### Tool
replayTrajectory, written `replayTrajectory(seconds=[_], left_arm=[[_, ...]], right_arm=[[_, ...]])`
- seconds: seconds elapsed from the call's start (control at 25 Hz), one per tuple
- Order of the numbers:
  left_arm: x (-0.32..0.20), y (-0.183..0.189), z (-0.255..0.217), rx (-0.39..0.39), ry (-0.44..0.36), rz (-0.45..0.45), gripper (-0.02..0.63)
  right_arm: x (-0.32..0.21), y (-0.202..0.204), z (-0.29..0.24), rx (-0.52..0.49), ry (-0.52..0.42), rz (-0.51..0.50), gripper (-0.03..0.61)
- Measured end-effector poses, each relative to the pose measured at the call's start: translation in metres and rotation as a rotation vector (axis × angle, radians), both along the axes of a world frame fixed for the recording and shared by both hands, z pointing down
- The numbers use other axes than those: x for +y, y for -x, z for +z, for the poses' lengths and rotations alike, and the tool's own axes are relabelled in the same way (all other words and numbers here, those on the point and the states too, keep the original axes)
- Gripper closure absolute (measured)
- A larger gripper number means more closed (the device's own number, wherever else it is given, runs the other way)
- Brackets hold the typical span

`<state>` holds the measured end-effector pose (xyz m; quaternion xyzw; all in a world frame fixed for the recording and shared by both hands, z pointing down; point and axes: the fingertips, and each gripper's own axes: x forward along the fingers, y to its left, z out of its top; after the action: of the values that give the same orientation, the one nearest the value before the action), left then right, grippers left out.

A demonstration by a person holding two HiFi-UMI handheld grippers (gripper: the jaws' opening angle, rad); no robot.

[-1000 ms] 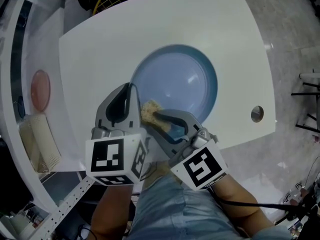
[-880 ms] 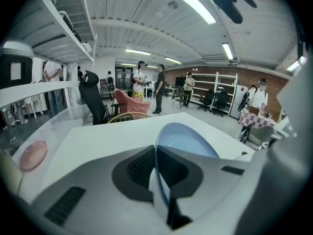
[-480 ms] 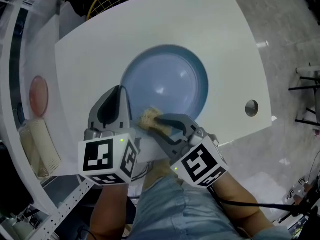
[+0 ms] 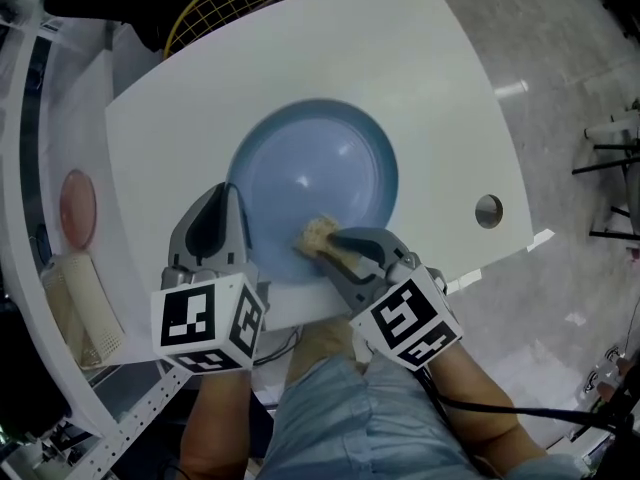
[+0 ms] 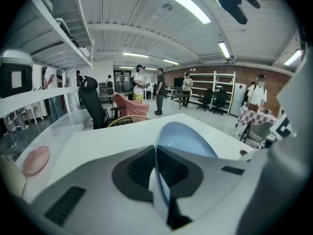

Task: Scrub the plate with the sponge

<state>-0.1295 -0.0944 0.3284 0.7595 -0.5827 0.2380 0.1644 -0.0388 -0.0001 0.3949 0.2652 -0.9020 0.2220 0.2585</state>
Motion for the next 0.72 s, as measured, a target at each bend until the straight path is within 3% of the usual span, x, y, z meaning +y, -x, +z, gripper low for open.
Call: replayTrajectory(seconds=[0.72], left_arm=[[-0.002,-0.003,-0.003,-0.019,0.008,0.016,0.591]], right_arm=[[-0.046,-0.062,0.012,0.099,-0.007,0.22,0.485]])
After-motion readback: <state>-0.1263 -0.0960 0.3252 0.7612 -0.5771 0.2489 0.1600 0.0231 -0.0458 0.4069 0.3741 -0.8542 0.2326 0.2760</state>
